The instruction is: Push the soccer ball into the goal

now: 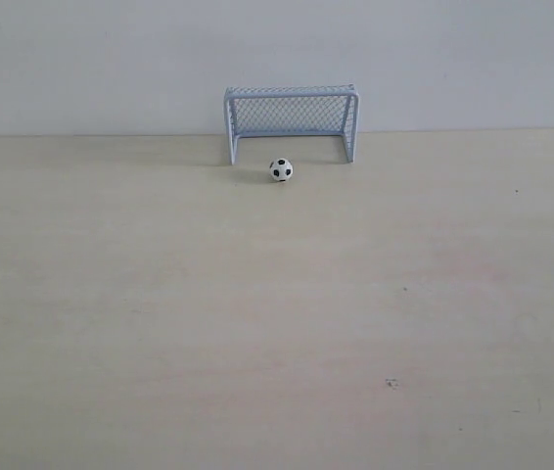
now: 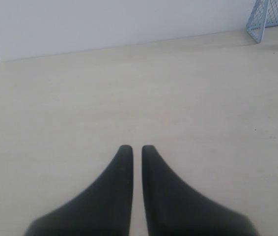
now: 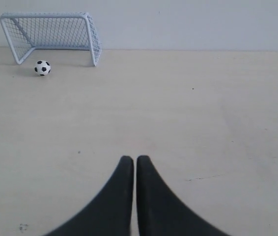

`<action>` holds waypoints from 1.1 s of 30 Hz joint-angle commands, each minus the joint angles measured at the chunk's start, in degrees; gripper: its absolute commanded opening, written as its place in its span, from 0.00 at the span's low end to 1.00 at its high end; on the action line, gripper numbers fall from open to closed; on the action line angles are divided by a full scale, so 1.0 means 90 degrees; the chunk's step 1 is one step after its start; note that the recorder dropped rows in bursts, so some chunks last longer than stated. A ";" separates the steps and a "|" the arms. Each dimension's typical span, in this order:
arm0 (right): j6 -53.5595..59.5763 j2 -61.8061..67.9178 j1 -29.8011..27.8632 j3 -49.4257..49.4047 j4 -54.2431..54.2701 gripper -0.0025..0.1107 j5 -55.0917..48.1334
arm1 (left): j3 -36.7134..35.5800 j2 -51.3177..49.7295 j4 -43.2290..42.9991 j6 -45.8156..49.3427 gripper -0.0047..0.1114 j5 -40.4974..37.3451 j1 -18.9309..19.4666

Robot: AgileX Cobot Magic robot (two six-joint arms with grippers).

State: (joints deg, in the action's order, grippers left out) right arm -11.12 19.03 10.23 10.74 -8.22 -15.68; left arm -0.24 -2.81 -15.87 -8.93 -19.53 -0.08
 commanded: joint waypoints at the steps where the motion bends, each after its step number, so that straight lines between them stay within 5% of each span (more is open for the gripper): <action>1: -0.0069 -0.0239 -0.0153 -0.0229 0.0062 0.02 0.0131 | 0.0027 -0.0034 -0.0002 -0.0059 0.09 0.0022 -0.0051; 33: -0.0157 -0.1172 -0.0513 -0.1193 0.0292 0.02 0.0669 | 0.0027 -0.0034 -0.0002 -0.0059 0.09 0.0022 -0.0051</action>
State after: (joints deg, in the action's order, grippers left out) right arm -12.56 9.95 6.03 0.27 -5.47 -11.12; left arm -0.24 -2.81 -15.87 -8.93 -19.53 -0.08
